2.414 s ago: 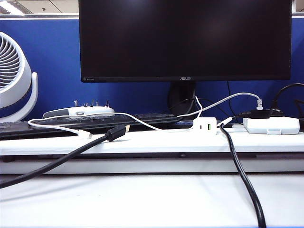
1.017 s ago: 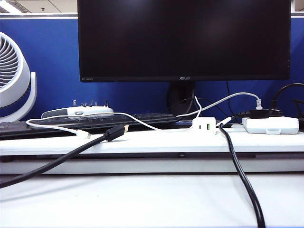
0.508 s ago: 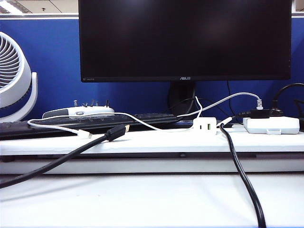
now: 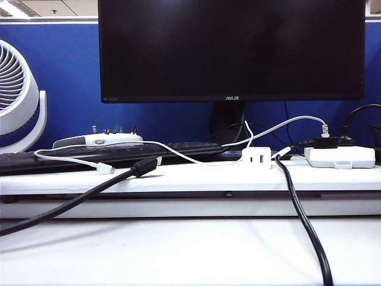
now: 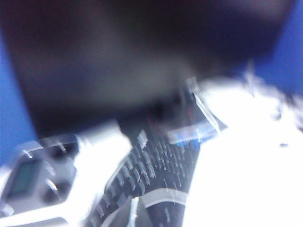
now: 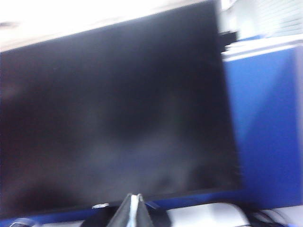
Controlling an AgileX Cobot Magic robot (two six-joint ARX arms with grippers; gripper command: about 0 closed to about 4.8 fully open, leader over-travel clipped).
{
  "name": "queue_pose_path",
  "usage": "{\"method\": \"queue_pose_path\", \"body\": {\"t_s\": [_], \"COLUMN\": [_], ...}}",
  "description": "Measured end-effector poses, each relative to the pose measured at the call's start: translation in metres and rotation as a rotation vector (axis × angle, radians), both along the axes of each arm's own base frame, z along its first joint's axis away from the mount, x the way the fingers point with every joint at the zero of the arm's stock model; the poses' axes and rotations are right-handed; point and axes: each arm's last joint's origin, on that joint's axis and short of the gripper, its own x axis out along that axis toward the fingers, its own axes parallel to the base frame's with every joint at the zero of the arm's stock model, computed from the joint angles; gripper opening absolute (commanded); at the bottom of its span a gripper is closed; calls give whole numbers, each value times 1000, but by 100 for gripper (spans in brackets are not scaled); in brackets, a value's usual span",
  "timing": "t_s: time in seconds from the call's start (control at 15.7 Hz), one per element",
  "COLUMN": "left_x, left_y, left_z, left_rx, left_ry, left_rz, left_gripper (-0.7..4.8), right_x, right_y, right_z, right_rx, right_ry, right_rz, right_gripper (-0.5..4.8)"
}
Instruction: Pick up the Type-C charging cable and the charging base, insert one end of the Type-C charger into the corresponding slot on the base, and finally place the plugged-in charger back on the table.
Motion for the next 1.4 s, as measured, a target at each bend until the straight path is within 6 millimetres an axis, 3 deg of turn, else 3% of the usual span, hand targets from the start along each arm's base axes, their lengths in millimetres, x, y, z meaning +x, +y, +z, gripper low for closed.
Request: {"method": "queue_pose_path", "body": {"t_s": [0.25, 0.44, 0.57, 0.76, 0.83, 1.14, 1.4], "left_x": [11, 12, 18, 29, 31, 31, 36], "left_y": [-42, -81, -98, -109, -110, -110, -115], "left_z": [-37, -70, -90, -120, -125, -130, -147], "left_rx": [245, 598, 717, 770, 772, 865, 869], "left_ry": [226, 294, 335, 457, 478, 429, 474], "left_rz": [-88, -92, -121, -186, -199, -310, -396], "left_gripper": [-6, -6, -3, 261, 293, 293, 292], "right_x": [42, 57, 60, 61, 61, 61, 61], "right_y": [7, 10, 10, 11, 11, 12, 12], "right_z": [18, 15, 11, 10, 10, 9, 9], "right_rx": [-23, -31, -33, -36, -36, -43, -43], "right_ry": [39, 68, 100, 110, 111, 118, 119], "right_rz": [101, 141, 155, 175, 175, 222, 222], "right_gripper": [-1, -1, -1, -1, -1, -1, -1]}}
